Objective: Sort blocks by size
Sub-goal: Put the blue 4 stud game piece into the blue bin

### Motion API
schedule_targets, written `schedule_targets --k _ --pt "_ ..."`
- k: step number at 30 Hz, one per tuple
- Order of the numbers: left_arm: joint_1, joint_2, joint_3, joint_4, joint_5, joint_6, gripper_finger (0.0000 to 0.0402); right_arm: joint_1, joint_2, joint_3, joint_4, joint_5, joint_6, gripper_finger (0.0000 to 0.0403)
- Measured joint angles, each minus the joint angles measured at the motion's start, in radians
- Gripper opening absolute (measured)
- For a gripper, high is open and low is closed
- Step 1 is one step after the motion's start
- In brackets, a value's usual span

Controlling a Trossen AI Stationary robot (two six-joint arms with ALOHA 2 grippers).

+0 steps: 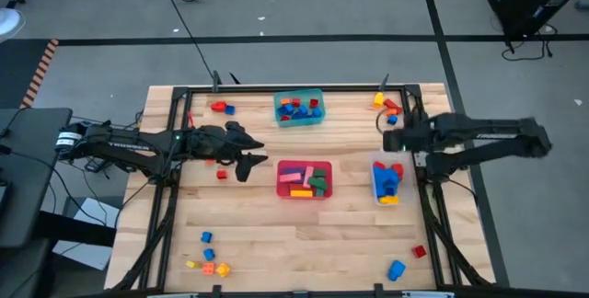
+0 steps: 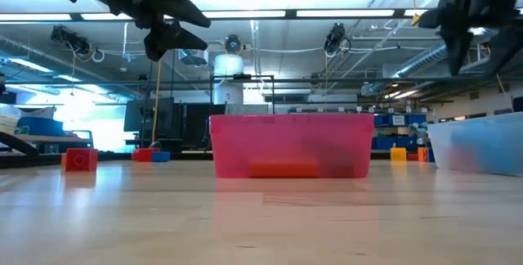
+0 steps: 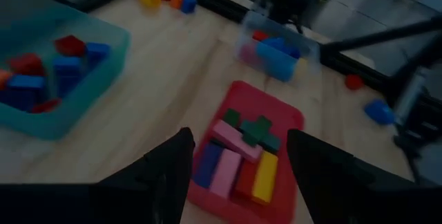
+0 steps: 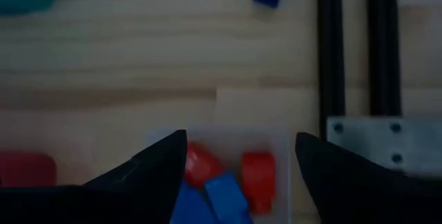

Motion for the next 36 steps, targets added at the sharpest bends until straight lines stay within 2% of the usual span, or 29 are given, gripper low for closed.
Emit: schedule_targets --k 5,10,17,24,36 --pt "0.0 0.0 0.0 0.056 -0.106 -0.001 0.024 -0.285 0.001 -0.032 0.16 -0.055 -0.338 0.0276" --pt "0.0 0.0 0.0 0.11 -0.164 0.0 0.024 -0.543 0.092 -0.067 0.3 -0.154 -0.61 0.0275" --pt "0.0 0.0 0.0 0.115 -0.175 0.0 0.0241 -0.791 0.259 -0.07 0.388 -0.192 -0.783 0.0275" --pt "0.0 0.0 0.0 0.116 -0.175 0.0 0.0241 -0.914 0.388 -0.07 0.485 -0.252 -0.853 0.0275" --pt "0.0 0.0 0.0 0.115 -0.175 0.0 0.0241 -0.983 0.577 -0.07 0.546 -0.256 -0.886 0.0265"
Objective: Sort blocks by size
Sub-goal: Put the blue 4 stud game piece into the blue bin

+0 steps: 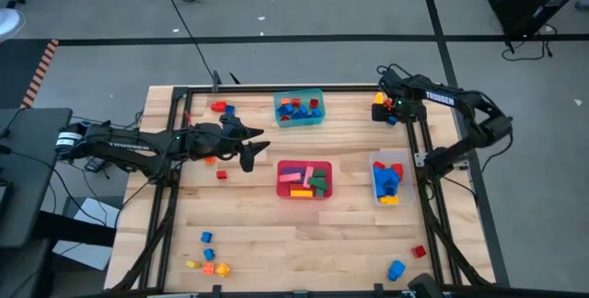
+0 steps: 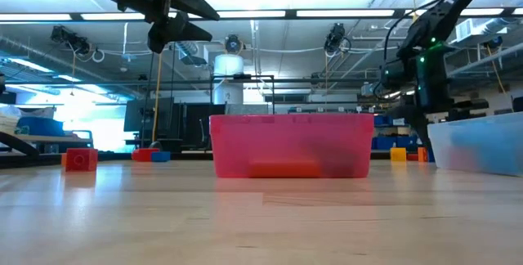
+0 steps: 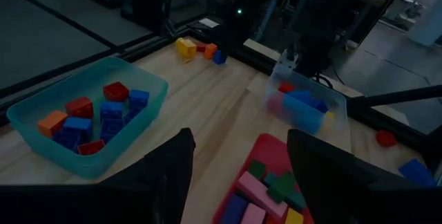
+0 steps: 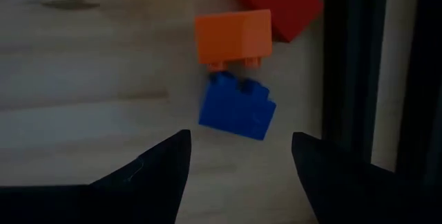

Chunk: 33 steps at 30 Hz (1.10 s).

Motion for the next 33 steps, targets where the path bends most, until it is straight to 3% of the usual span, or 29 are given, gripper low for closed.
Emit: schedule_targets --k 14,20,33 --pt "0.0 0.0 0.0 -0.001 0.0 0.0 0.0241 0.001 0.011 0.0 0.064 0.021 0.159 0.0244" --pt "0.0 0.0 0.0 -0.001 0.001 0.0 0.0241 0.001 0.011 0.0 0.071 0.055 0.305 0.0244" --pt "0.0 0.0 0.0 -0.004 0.021 0.0 0.0241 0.001 0.011 0.0 0.056 0.076 0.318 0.0217"
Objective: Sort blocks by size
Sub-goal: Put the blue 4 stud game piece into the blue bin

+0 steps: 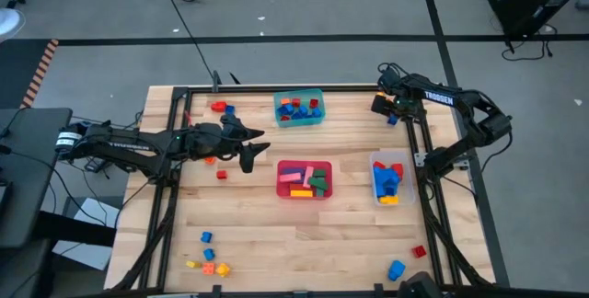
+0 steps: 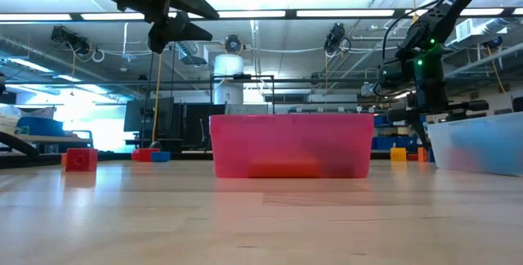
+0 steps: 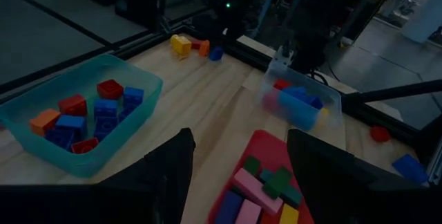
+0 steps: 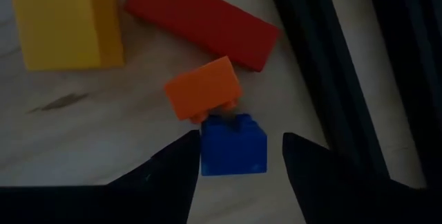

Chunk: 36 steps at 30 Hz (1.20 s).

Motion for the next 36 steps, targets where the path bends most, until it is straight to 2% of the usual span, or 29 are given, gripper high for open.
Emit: schedule_targets --k 5,10,20,36 --pt "0.0 0.0 0.0 -0.001 0.0 0.0 0.0241 0.01 0.0 0.0 0.002 -0.005 0.0 0.0197" --pt "0.0 0.0 0.0 -0.03 0.0 0.0 0.0241 0.035 0.0 -0.008 0.041 -0.016 0.001 0.0193" --pt "0.0 0.0 0.0 -0.054 0.008 -0.005 0.0241 0.081 -0.005 -0.141 0.185 -0.028 0.054 0.0192" --pt "0.0 0.0 0.0 -0.053 0.01 -0.006 0.0241 0.091 -0.002 -0.138 0.174 0.034 0.015 0.0198"
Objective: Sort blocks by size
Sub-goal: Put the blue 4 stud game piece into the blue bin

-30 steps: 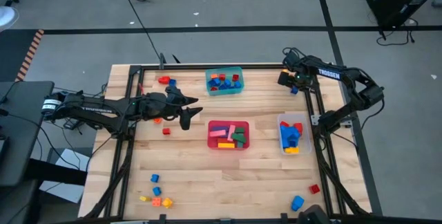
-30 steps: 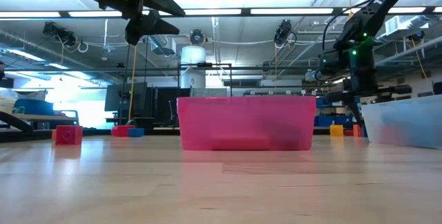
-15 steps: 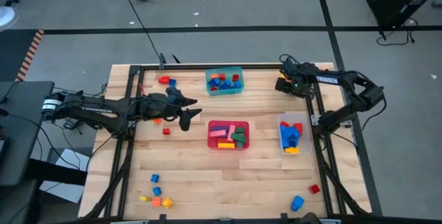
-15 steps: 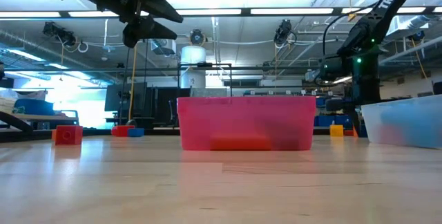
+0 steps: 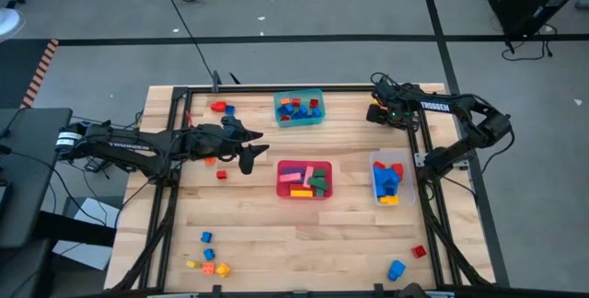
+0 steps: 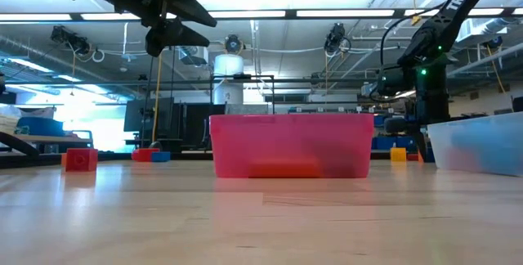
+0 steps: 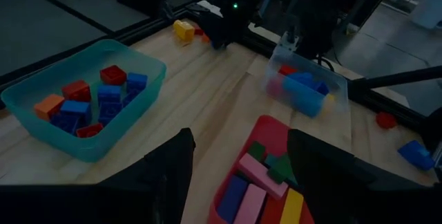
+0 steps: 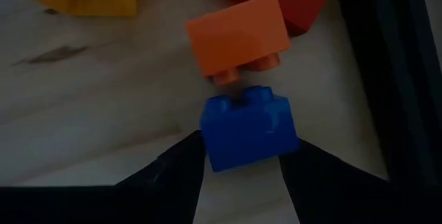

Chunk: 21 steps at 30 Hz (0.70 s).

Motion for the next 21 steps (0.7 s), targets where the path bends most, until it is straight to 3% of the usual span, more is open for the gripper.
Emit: schedule_targets --k 13,17,21 --pt "0.0 0.0 0.0 0.0 0.003 -0.003 0.0241 0.0 0.002 -0.004 0.028 0.086 -0.062 0.027" --pt "0.0 0.0 0.0 0.0 0.003 -0.003 0.0241 -0.003 0.003 -0.006 0.084 0.121 -0.07 0.0266" --pt "0.0 0.0 0.0 0.0 0.003 -0.003 0.0241 -0.003 0.003 -0.028 0.122 0.08 -0.067 0.0238"
